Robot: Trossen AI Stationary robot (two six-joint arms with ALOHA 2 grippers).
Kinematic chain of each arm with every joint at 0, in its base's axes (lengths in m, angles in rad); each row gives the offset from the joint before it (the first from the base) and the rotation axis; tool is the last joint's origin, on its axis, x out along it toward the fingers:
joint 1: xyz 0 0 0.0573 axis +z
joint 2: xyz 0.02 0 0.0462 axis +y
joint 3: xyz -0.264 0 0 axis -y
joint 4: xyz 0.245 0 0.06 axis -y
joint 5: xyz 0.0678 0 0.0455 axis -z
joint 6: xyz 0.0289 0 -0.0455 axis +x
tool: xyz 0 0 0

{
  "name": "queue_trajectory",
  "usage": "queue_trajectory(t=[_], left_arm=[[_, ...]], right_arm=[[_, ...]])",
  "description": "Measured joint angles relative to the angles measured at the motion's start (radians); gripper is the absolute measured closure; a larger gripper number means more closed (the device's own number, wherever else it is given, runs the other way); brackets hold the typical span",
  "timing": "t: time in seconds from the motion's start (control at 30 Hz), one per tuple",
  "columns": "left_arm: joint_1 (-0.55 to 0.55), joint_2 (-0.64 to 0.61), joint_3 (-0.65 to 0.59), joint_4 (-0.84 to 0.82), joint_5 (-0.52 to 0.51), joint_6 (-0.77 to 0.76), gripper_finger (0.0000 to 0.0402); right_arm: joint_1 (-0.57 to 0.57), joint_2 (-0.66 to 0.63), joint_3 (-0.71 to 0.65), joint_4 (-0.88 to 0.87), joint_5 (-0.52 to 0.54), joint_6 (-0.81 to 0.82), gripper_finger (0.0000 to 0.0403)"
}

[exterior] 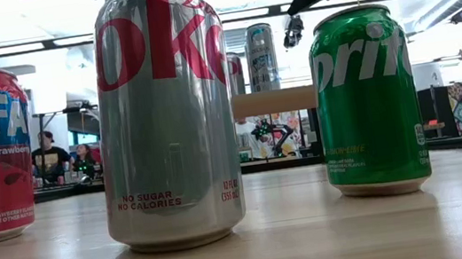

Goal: Place canned beverage on shelf
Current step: Put the top green soda can on the shelf, then put the white-yellow soda can on the shelf

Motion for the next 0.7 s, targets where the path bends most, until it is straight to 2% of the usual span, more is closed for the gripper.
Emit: queue_trajectory(t=[0.3, 0.53, 0.7], left_arm=[[-0.002, 0.000, 0.000, -0.005, 0.005, 0.000, 0.0402], [-0.011, -0.012, 0.016, -0.002, 0.155, -0.042, 0.0402], [-0.041, -0.049, 0.045, 0.001, 0.184, -0.095, 0.0402]], right_arm=[[0.000, 0.000, 0.000, 0.001, 0.000, 0.000, 0.0394], [0.000, 0.000, 0.000, 0.003, 0.000, 0.001, 0.0394], [0.000, 0.000, 0.000, 0.003, -0.003, 0.043, 0.0394]])
